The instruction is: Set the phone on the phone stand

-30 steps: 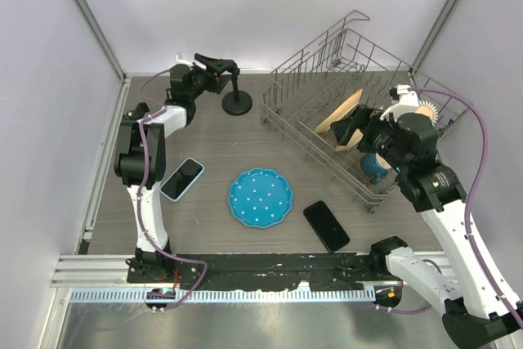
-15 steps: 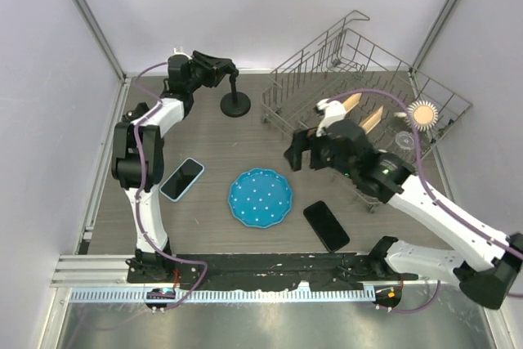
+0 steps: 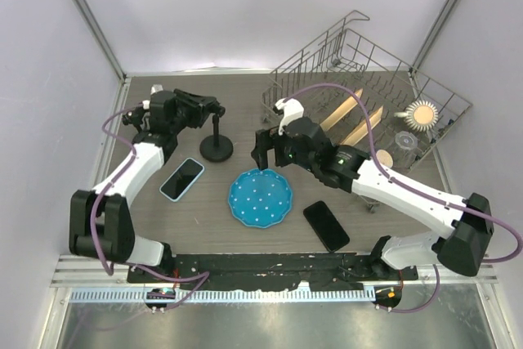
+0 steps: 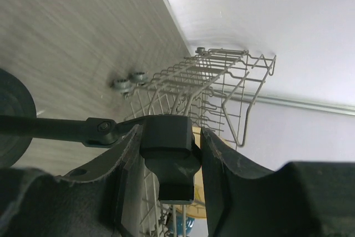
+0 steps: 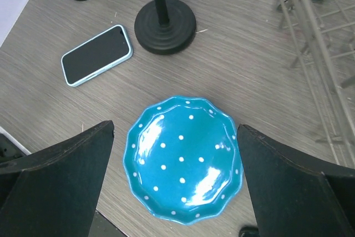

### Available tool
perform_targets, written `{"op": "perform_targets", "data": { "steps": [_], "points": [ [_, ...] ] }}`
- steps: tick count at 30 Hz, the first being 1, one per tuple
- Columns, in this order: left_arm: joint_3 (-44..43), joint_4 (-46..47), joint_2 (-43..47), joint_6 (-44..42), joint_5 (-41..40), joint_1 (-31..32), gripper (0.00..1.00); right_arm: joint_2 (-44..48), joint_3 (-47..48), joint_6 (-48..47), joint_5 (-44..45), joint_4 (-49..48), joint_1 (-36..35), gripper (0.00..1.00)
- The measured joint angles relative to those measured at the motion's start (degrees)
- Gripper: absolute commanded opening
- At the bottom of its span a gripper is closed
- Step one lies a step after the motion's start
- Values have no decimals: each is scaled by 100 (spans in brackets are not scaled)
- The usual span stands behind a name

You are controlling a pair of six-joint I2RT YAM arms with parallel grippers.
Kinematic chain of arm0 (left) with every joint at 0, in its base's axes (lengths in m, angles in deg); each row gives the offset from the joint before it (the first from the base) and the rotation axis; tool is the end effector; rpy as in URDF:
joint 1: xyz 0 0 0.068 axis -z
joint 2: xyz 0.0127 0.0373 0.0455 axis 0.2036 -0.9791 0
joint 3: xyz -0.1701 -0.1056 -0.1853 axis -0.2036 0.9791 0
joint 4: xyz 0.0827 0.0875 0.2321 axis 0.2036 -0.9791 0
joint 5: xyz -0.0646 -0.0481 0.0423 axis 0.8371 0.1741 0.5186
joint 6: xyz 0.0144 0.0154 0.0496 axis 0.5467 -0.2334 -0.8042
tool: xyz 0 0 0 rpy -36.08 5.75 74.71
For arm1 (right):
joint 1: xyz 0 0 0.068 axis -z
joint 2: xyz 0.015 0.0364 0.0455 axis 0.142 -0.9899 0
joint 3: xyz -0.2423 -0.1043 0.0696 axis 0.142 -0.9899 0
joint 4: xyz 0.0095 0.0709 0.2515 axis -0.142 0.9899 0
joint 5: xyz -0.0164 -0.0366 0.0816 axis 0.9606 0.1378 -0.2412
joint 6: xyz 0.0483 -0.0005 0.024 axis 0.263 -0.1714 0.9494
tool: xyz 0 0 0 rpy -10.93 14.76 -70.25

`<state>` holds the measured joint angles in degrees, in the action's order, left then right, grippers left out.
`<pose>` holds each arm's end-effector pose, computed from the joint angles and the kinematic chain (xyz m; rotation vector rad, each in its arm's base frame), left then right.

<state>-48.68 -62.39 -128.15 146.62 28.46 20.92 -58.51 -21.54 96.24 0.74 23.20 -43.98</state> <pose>0.3338 -0.0592 0.2827 -1.0672 1.8100 -1.1003 0.1867 0.2274 0.3415 -0.4268 2.0371 0.5668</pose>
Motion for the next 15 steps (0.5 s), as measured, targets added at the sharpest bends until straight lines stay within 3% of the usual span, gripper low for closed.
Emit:
{"op": "perform_targets", "data": {
  "steps": [6,14,15],
  "points": [
    [772,44,796,343,-212,195,0,-380,33,70,-66,-286,-166,98],
    [1231,710,898,741,-256,302,0,-398,31,203,-15,-457,-363,98],
    [1305,837,898,761,-245,317,4,-398,22,216,-4,-479,-369,98]
  ]
}}
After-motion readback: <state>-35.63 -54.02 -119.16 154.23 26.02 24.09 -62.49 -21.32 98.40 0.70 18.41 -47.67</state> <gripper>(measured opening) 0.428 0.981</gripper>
